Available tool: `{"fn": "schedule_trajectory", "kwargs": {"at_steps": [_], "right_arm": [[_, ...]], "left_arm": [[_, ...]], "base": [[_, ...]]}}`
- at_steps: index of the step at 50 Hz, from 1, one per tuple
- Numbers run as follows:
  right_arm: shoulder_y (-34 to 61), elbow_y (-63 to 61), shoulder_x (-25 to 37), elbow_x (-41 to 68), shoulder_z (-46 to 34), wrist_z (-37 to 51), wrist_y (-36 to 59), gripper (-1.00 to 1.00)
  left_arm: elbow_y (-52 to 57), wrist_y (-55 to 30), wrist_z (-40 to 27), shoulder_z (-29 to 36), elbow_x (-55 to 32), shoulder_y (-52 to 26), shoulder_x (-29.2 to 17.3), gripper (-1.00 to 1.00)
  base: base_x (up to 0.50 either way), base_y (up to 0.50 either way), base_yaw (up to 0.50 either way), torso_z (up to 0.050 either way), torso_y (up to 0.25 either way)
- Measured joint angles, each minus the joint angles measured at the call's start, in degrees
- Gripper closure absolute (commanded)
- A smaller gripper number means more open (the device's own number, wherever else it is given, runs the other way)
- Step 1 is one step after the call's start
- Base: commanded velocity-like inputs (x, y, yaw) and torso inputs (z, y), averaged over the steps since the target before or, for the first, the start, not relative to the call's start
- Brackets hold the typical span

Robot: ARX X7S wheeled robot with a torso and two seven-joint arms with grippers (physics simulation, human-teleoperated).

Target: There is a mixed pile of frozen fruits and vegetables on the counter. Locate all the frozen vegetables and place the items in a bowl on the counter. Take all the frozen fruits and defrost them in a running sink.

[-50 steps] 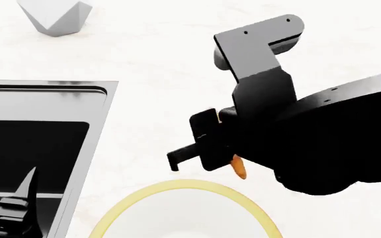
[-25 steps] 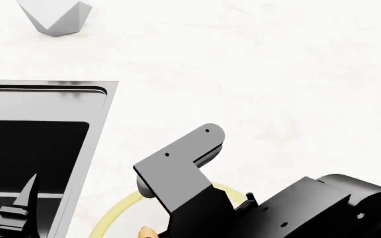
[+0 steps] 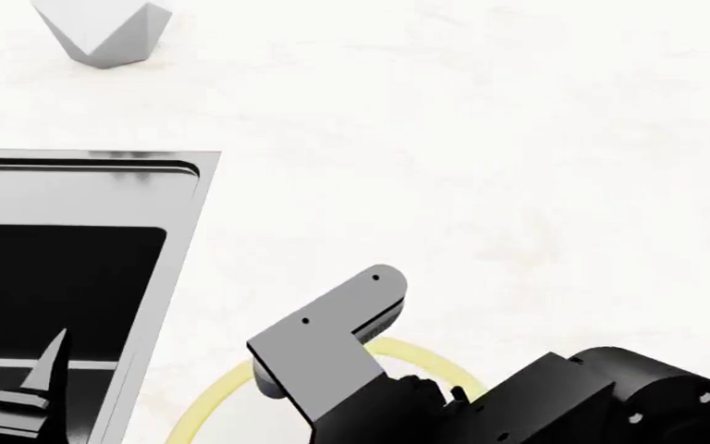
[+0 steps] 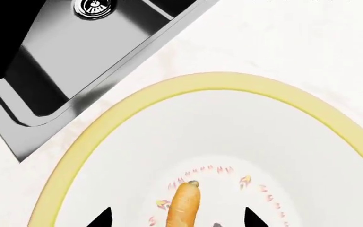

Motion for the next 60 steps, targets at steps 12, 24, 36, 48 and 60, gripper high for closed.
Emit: {"fn": "schedule_trajectory", "kwargs": {"at_steps": [12,24,36,48,60], "right_arm": [[0.58,-4.23,2.85,0.70,2.94,1.30,-2.89,-1.00],[-8.57,-13.81,7.08,-23.84,17.71,-14.17,-7.30,-1.00],[-21.81,-20.79,14.53,-41.61,32.62,-25.43,-17.52,-1.00],[-36.94,-28.41,21.07,-43.50,52.81,-27.56,-26.12,-1.00],[-56.57,-35.86,16.93,-48.40,74.94,-35.09,-31.77,-1.00]], "left_arm": [[0.41,-0.82,-0.94,-0.52,-1.52,-0.52,-0.25,-1.00],[-0.29,-1.03,-1.44,-0.73,-2.09,-1.50,-1.03,-1.00],[-0.87,-2.09,-2.11,-1.72,-3.61,-3.47,-1.98,-1.00],[-1.03,-2.47,-2.54,-1.52,-4.51,-4.54,-2.57,-1.00],[-1.08,-2.85,-3.28,-2.54,-6.16,-4.99,-2.63,-1.00]], "base": [[0.00,0.00,0.00,0.000,0.000],[0.00,0.00,0.00,0.000,0.000],[0.00,0.00,0.00,0.000,0.000],[0.00,0.00,0.00,0.000,0.000],[0.00,0.00,0.00,0.000,0.000]]}}
